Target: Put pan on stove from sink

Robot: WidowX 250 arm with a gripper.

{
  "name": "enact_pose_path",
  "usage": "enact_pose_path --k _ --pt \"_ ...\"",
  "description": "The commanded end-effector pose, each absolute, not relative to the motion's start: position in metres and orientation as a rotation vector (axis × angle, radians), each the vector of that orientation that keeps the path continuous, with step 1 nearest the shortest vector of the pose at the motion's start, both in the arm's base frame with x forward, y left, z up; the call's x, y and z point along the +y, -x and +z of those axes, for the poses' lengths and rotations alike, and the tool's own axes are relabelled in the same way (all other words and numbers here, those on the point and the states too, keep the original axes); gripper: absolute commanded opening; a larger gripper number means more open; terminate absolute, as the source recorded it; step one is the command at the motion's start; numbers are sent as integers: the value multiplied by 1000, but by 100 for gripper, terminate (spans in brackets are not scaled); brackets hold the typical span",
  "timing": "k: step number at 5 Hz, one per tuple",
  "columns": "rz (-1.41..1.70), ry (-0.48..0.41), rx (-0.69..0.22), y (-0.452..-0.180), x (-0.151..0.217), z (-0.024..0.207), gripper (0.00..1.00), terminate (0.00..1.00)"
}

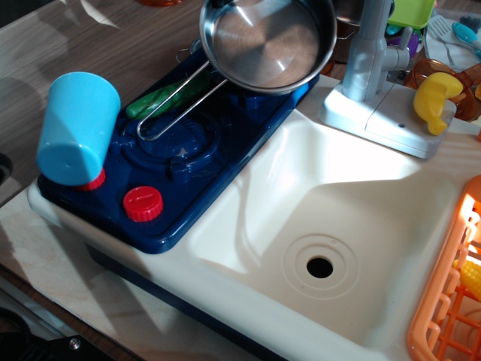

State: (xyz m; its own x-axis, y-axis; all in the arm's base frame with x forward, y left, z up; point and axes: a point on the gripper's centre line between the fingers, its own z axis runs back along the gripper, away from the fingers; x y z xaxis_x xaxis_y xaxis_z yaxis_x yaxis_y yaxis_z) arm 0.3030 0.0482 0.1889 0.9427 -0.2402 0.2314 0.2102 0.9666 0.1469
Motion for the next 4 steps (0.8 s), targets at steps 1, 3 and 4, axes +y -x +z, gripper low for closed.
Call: enact_pose_path --k 1,3,4 --pt "-134 -84 -282 -312 61 193 0 0" --pt "-141 -56 -320 -315 60 174 100 0" --pt "-141 -56 -320 -315 60 174 100 100"
